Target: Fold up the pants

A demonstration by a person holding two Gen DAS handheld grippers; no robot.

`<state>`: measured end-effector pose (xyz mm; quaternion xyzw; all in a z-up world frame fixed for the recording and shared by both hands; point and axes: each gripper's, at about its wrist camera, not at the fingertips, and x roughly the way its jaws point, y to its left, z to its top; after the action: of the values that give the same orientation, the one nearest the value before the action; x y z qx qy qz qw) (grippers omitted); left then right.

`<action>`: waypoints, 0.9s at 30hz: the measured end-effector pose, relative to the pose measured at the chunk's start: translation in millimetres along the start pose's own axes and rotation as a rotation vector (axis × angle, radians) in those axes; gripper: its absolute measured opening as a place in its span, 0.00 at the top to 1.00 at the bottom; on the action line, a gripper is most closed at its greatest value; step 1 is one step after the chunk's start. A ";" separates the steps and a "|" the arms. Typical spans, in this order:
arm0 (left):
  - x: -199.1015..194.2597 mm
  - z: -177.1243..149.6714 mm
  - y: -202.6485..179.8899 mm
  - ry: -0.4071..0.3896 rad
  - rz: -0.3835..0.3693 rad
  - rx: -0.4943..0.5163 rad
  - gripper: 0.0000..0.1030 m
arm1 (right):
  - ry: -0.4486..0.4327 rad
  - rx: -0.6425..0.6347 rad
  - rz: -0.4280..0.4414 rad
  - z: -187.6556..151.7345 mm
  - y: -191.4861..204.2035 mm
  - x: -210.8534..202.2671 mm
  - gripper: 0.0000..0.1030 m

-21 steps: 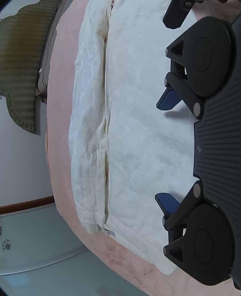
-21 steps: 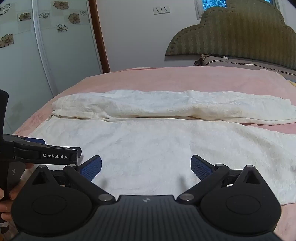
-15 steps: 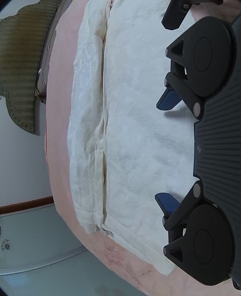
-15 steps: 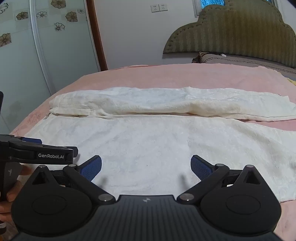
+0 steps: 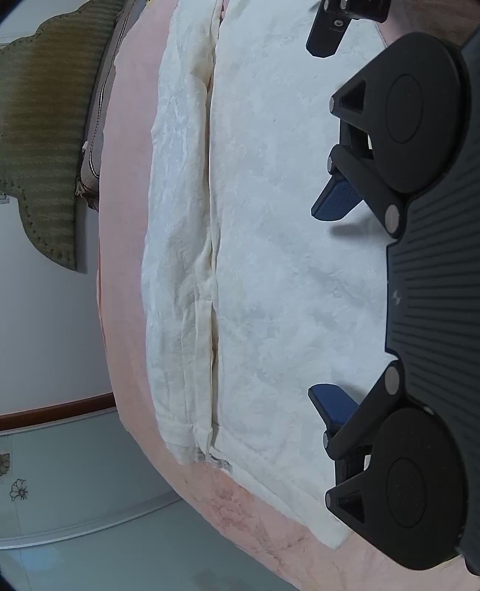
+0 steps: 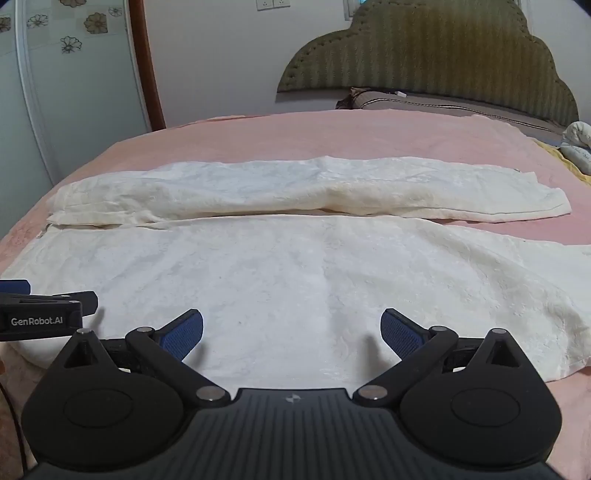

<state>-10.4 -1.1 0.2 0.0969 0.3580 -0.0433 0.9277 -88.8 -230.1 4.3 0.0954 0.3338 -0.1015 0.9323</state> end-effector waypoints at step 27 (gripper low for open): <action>7.9 5.5 9.0 -0.044 -0.012 -0.010 0.08 | 0.039 -0.030 -0.082 4.9 4.3 18.7 0.00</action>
<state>0.4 6.4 0.2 0.0890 0.3383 -0.0492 0.9355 -70.7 -229.5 -3.5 0.0694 0.3569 -0.1327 0.9221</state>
